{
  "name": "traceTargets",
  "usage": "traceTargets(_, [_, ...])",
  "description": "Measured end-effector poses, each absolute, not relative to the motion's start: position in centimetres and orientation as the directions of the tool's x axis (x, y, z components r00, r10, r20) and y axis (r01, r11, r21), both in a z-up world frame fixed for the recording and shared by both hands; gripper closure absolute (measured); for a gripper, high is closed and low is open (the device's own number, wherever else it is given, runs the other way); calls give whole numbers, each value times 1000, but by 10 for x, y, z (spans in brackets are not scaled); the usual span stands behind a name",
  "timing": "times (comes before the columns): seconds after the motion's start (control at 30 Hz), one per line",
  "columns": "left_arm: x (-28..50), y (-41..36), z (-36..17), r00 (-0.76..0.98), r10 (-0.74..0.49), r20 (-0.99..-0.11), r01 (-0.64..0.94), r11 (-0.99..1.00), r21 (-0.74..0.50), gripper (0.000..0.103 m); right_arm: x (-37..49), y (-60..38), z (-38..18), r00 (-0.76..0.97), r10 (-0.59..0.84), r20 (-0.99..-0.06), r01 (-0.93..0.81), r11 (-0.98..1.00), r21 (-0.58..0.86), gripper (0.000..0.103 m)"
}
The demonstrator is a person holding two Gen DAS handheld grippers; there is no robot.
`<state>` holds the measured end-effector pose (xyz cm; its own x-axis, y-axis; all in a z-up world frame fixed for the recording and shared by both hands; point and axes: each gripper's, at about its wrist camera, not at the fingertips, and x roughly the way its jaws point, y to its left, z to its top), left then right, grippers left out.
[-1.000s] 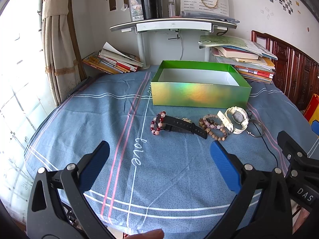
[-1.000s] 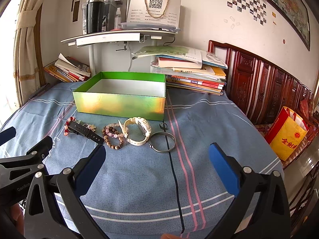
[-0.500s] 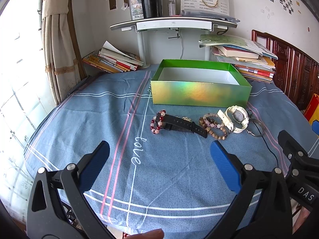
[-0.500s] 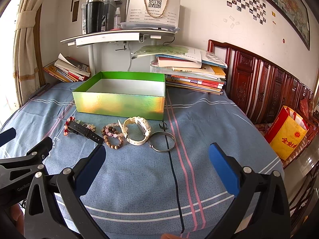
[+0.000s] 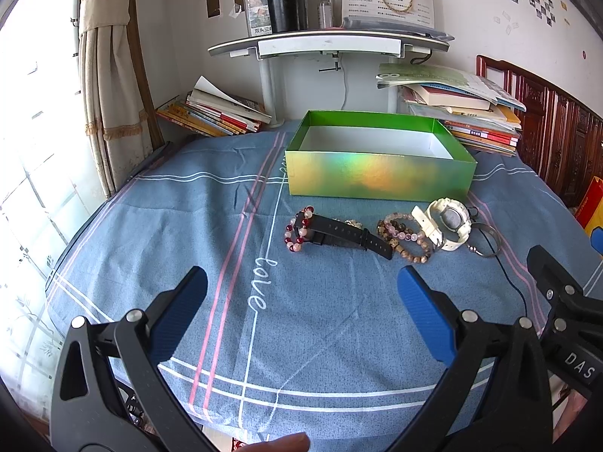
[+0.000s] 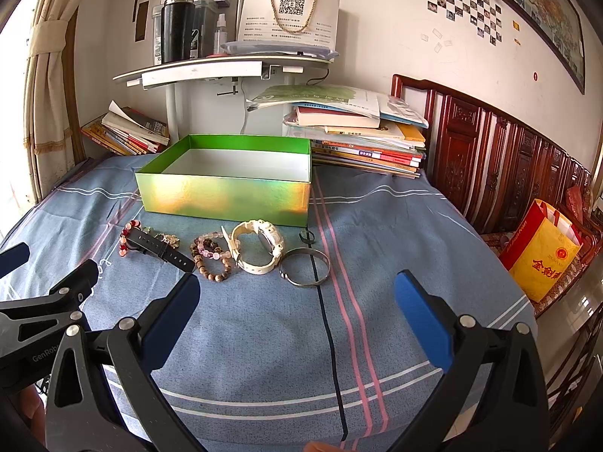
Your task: Organize jewelry
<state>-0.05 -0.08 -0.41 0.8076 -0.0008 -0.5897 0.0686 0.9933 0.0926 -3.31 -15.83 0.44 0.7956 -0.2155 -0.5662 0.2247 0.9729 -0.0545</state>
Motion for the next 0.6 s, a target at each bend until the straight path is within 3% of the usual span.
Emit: traceTargets(0.6, [-3,1,-14,806,3,-592,64,994,93,4,-33,-162,6,797,-217,-563,228,972,-52,2])
